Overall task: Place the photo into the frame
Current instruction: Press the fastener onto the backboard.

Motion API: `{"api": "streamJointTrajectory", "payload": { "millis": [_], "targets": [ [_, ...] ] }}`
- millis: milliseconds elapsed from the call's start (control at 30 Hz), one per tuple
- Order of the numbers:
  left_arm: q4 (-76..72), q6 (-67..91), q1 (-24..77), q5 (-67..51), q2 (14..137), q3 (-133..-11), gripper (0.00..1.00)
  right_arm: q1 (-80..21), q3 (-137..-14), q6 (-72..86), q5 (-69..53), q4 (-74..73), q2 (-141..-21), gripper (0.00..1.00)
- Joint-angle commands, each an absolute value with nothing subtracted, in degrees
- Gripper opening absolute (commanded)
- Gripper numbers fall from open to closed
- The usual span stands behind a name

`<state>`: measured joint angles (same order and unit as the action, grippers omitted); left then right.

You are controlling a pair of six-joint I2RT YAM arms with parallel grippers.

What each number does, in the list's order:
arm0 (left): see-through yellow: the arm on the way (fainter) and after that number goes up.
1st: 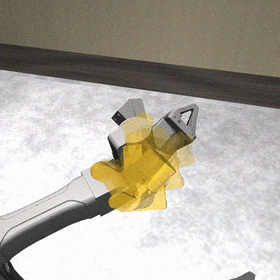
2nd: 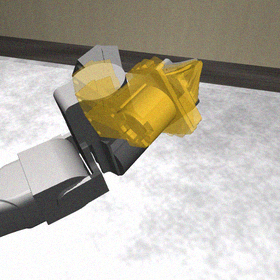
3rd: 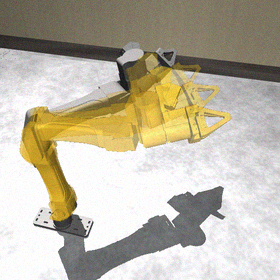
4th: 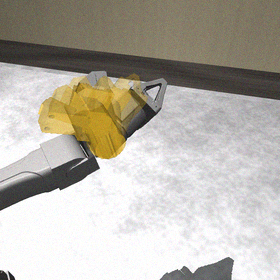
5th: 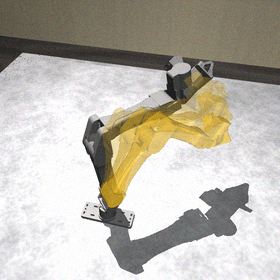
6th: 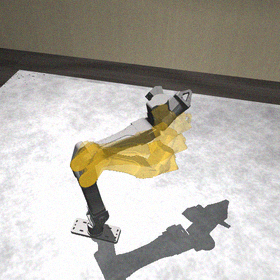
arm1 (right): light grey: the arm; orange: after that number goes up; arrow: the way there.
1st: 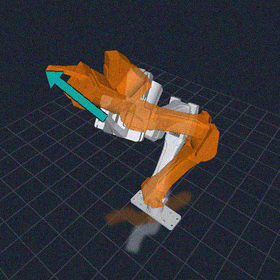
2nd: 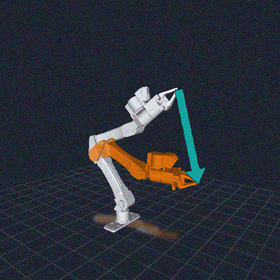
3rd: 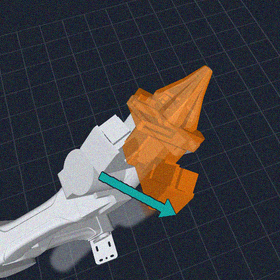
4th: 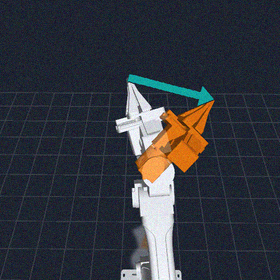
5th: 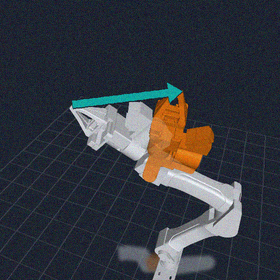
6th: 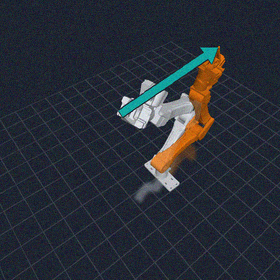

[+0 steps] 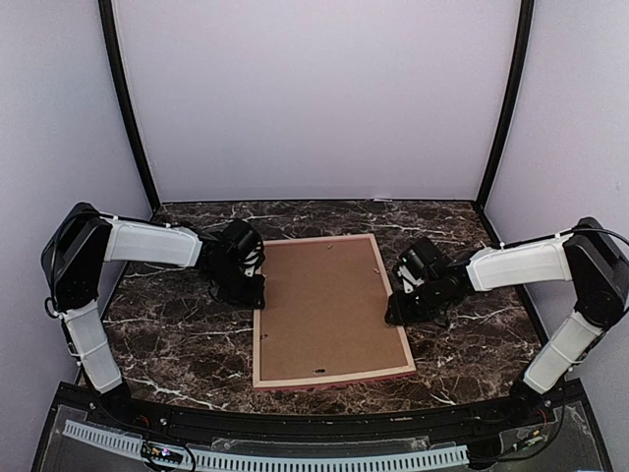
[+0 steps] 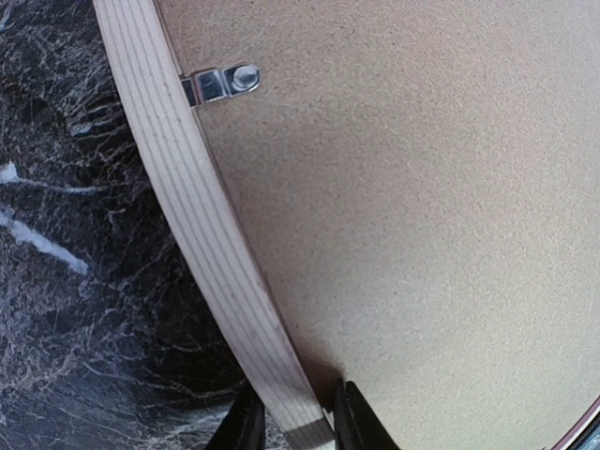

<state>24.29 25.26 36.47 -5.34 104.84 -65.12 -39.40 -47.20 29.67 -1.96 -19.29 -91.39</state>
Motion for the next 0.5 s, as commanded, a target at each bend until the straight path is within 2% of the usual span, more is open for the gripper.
{"api": "streamJointTrajectory", "payload": {
  "millis": [0,200,467],
  "targets": [
    [24.9,24.2,36.4,-5.3,105.4,-65.1,0.26,-39.9,-46.8,30.2,-1.0,-18.2,-92.1,0.47],
    [25.0,24.0,36.4,-5.4,105.4,-65.0,0.26,-39.9,-47.2,30.5,-0.9,-18.1,-92.8,0.45],
    [25.1,23.9,36.5,-5.3,105.4,-64.9,0.26,-39.9,-47.3,30.8,-1.6,-18.5,-93.1,0.34]
  ]
}}
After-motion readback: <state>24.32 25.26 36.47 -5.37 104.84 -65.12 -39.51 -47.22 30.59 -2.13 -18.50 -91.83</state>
